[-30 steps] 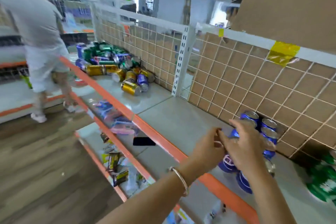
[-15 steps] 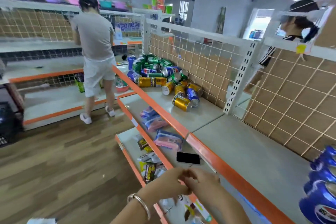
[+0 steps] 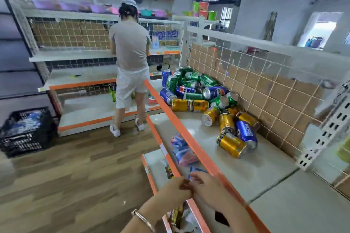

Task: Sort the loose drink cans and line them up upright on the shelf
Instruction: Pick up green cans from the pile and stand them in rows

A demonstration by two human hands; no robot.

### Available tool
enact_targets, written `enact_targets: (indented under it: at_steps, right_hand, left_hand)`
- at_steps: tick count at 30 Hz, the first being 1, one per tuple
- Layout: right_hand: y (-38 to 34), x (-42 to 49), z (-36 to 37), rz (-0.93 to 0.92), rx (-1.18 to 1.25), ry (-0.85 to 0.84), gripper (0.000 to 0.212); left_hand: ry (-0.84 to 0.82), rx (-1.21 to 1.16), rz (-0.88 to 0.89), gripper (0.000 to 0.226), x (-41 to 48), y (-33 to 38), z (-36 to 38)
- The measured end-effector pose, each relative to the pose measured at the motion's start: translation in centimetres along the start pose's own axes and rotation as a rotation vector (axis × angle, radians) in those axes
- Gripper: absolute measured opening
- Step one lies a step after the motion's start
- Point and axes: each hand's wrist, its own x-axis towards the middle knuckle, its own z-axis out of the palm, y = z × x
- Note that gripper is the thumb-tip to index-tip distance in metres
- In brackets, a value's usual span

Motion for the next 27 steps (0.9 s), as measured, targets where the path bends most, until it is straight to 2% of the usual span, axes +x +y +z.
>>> enact_targets:
  at_steps: [4, 8, 12, 19, 23, 27]
  right_hand:
    - [-1.2, 6.3, -2.3, -0.032, 0.06, 0.009, 0.02]
    - [-1.2, 11.5, -3.5, -0.031, 0.103, 0.003, 0.021]
    - [-2.8, 16.0, -4.8, -0.04, 0.141, 0.005, 0.017]
    - [-5.6, 26.1, -7.2, -0.132, 0.069, 0.063, 0.024]
    - [-7.5, 32.5, -9.3, -0.12, 0.068, 0.182, 0.03]
    - [-8.4, 37.9, -11.6, -0.009, -0.118, 0.281, 0.037]
  left_hand:
    - [0.072, -0.055, -0.023, 0.011, 4.9, 2.1, -2.8]
    - [0.139, -0.1, -0.035, 0.029, 9.4, 3.1, -5.1]
    - [0.237, -0.173, -0.013, 0.021, 14.3, 3.2, -7.8]
    - [0.262, -0.216, 0.058, 0.023, 23.9, 4.4, -15.1]
    - [0.337, -0.238, 0.138, 0.031, 30.3, 6.8, -20.3]
    - [0.447, -0.164, 0.181, 0.042, 36.3, 8.4, -25.1]
